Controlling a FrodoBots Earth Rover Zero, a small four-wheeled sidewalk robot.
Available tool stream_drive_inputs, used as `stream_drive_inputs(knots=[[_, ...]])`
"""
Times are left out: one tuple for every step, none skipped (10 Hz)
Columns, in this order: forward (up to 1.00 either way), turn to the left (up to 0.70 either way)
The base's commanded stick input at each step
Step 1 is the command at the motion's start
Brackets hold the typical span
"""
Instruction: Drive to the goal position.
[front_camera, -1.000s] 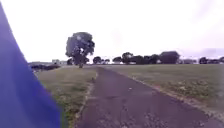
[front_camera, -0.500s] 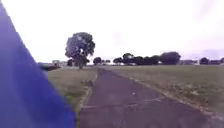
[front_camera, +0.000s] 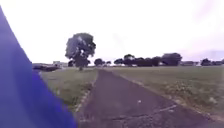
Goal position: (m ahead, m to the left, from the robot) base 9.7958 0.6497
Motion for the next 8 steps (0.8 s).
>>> stream_drive_inputs(knots=[[0.7, 0.0], [0.7, 0.0], [0.7, 0.0], [0.7, 0.0], [0.7, 0.0], [0.7, 0.0], [0.7, 0.0], [0.7, 0.0]])
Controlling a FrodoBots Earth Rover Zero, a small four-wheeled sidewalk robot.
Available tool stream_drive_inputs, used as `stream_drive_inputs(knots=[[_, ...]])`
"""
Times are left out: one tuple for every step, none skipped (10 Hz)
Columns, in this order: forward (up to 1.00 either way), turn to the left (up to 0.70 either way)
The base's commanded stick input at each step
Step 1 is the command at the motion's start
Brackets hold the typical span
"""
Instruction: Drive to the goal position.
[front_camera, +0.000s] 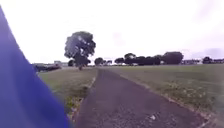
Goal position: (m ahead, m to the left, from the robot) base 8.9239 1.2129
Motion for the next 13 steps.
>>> stream_drive_inputs(knots=[[0.7, 0.0], [0.7, 0.0], [0.7, 0.0], [0.7, 0.0], [0.7, 0.0], [0.7, 0.0], [0.7, 0.0], [0.7, 0.0], [0.7, 0.0], [0.7, 0.0], [0.7, 0.0], [0.7, 0.0], [0.7, 0.0]])
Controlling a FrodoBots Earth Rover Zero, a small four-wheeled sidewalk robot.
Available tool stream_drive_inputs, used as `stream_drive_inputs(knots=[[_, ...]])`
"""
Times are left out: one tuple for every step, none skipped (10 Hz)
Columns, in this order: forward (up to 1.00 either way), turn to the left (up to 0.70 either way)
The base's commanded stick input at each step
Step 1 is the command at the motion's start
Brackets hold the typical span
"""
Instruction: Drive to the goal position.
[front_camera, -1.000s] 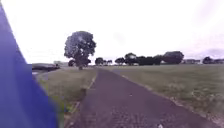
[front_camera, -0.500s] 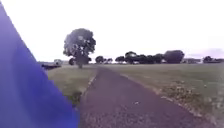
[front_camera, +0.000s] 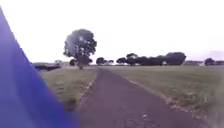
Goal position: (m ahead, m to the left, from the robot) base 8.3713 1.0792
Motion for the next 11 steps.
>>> stream_drive_inputs(knots=[[0.7, 0.0], [0.7, 0.0], [0.7, 0.0], [0.7, 0.0], [0.7, 0.0], [0.7, 0.0], [0.7, 0.0], [0.7, 0.0], [0.7, 0.0], [0.7, 0.0], [0.7, 0.0]])
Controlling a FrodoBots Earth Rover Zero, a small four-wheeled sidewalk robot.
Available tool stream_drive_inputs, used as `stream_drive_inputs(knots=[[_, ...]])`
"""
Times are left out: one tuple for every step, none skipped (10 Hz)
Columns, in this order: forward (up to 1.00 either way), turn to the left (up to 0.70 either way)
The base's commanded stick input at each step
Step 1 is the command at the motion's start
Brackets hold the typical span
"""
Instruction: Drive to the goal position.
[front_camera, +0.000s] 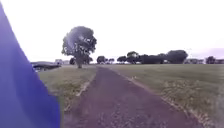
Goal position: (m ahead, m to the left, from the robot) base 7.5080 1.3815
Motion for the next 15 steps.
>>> stream_drive_inputs(knots=[[0.7, 0.0], [0.7, 0.0], [0.7, 0.0], [0.7, 0.0], [0.7, 0.0], [0.7, 0.0], [0.7, 0.0], [0.7, 0.0], [0.7, 0.0], [0.7, 0.0], [0.7, 0.0], [0.7, 0.0], [0.7, 0.0], [0.7, 0.0], [0.7, 0.0]])
